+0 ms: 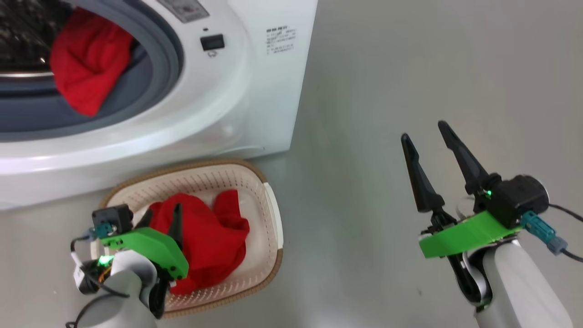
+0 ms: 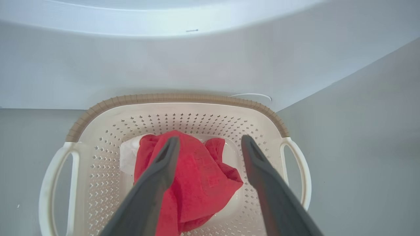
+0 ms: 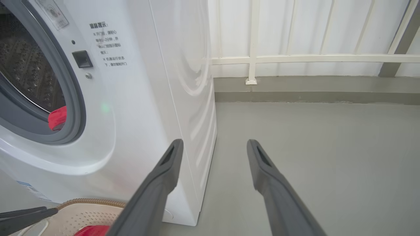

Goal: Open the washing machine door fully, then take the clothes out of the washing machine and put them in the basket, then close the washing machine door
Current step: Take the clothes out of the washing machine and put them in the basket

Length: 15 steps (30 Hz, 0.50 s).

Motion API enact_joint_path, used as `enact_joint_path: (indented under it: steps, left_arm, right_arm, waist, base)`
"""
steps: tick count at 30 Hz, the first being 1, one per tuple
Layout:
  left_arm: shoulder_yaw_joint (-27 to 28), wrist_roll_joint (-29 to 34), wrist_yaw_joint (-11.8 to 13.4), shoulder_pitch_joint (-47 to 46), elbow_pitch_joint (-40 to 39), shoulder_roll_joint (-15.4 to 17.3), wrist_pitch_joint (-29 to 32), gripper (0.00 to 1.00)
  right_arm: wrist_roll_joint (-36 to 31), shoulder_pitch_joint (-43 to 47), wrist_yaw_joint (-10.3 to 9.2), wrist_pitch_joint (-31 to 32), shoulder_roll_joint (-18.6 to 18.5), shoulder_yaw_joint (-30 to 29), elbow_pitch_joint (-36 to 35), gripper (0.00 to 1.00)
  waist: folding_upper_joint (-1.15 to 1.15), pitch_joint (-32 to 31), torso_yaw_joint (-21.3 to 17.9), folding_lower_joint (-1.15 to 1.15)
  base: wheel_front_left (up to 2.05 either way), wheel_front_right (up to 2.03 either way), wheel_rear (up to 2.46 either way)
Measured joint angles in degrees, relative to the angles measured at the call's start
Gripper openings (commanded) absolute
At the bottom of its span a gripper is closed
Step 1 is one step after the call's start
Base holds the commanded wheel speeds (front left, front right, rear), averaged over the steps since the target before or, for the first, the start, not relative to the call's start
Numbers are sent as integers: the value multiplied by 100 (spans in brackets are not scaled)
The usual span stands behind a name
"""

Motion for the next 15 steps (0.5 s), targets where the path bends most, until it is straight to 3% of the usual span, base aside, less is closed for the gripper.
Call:
enact_joint_path:
  steps: [5, 15]
  left_arm:
    - [11, -10, -1, 522, -651, 35, -80, 100]
    - [814, 567, 126, 2008, -3407, 187, -87, 100]
  right_arm:
    - [0, 336, 0, 0, 3, -130, 52, 100]
    - [-1, 775, 0, 0, -4, -466, 43, 100]
  waist:
    - [0, -460, 54, 0]
    - [0, -1271, 182, 0]
  base:
    - [0, 0, 0]
    - [0, 0, 0]
